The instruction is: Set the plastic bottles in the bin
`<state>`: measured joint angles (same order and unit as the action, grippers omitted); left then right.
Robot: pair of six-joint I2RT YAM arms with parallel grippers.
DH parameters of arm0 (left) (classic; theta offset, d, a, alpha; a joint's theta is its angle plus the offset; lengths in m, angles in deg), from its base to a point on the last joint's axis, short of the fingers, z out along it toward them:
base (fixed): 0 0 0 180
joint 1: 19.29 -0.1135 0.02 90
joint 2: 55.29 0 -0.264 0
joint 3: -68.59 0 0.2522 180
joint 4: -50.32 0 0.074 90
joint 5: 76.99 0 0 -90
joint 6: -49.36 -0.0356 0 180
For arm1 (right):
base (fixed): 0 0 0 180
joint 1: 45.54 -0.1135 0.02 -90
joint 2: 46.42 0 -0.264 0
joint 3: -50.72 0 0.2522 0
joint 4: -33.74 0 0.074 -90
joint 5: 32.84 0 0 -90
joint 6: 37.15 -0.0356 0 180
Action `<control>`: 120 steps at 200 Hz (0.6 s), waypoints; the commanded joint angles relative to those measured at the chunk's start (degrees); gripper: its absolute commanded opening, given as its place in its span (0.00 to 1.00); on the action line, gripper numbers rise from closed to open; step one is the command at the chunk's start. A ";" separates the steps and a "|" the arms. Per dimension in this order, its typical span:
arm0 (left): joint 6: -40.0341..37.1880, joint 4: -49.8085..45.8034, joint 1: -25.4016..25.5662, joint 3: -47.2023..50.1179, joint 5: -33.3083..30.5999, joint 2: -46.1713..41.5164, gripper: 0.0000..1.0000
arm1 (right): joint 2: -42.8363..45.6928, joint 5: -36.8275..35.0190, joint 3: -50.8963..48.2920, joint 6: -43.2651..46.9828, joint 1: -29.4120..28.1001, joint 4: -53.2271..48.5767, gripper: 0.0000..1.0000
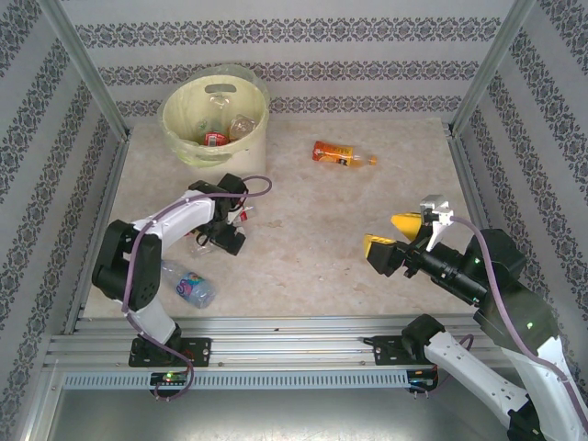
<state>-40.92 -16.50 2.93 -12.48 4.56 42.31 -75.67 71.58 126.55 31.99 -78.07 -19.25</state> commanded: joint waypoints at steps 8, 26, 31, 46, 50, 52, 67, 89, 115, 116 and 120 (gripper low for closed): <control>-0.98 -0.53 1.26 -1.34 -3.42 1.77 1.00 | 0.74 -0.53 -0.49 0.35 -0.58 0.13 0.98; -0.45 -1.08 1.79 -1.36 -3.16 1.98 0.98 | 0.61 -0.75 -0.52 0.38 -0.60 0.24 0.98; -0.35 -1.24 1.97 -1.26 -3.09 2.06 0.97 | 0.54 -0.79 -0.54 0.34 -0.60 0.29 0.98; 0.17 -1.61 2.50 -1.08 -3.07 2.11 0.95 | 0.38 -0.54 -0.60 0.30 -0.60 0.55 0.98; 0.27 -1.75 2.58 -0.96 -3.02 2.28 0.93 | 0.35 -0.48 -0.63 0.27 -0.60 0.63 0.98; 0.34 -1.82 2.66 -0.98 -2.99 2.27 0.93 | 0.36 -0.45 -0.63 0.25 -0.60 0.70 0.98; 0.75 -1.94 3.14 -0.63 -2.67 2.71 0.90 | 0.19 -0.28 -0.60 0.12 -0.60 0.90 0.98; 1.18 -1.91 4.52 -0.22 -0.39 3.58 0.85 | 0.16 -0.13 -0.60 0.03 -0.60 1.03 0.98; 2.31 -2.62 6.49 -0.13 -0.84 5.11 0.80 | 0.34 -0.32 -0.61 -0.02 -0.60 0.99 0.98; 2.34 -2.60 6.55 -0.12 -0.81 5.17 0.79 | 0.34 -0.34 -0.62 -0.04 -0.60 0.99 0.98; 2.53 -2.56 6.67 -0.10 -0.59 5.37 0.79 | 0.42 -0.27 -0.62 -0.01 -0.60 0.99 0.98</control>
<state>-40.00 -16.65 7.89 -12.48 3.44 46.09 -75.70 71.58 126.55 31.99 -78.07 -19.25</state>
